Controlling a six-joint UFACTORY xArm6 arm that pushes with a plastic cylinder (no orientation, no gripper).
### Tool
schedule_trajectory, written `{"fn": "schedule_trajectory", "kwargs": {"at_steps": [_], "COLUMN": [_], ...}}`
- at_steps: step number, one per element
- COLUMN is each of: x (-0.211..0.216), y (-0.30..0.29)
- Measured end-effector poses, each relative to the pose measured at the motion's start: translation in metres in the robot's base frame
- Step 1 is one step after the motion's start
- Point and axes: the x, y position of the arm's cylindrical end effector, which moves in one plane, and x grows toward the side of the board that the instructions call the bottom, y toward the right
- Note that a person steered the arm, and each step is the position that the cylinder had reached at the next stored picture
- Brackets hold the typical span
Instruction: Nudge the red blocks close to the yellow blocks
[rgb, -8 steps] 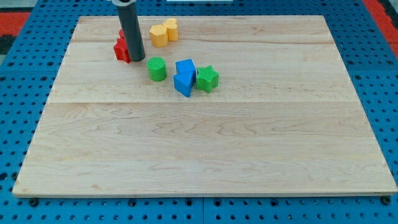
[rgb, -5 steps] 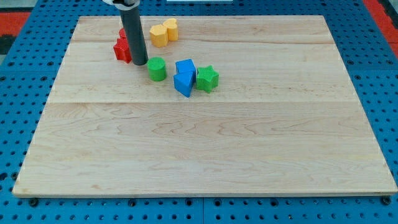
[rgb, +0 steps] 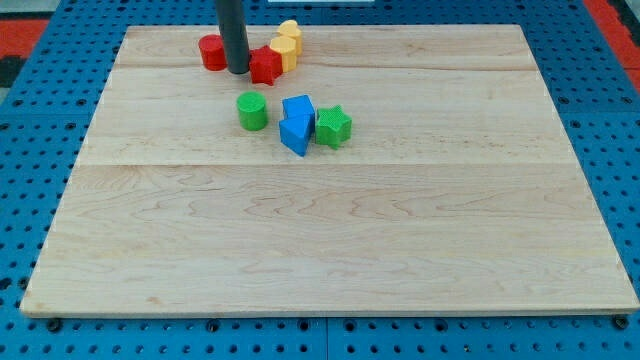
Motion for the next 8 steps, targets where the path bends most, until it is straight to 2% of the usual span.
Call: {"fn": "schedule_trajectory", "kwargs": {"at_steps": [1, 2, 3, 4, 5, 6, 7, 8], "x": [0.007, -0.021, -0.041, -0.041, -0.041, -0.023, -0.006, 0.032], "y": [-0.039, -0.079, -0.067, 0.01, -0.019, -0.053, -0.056, -0.004]}}
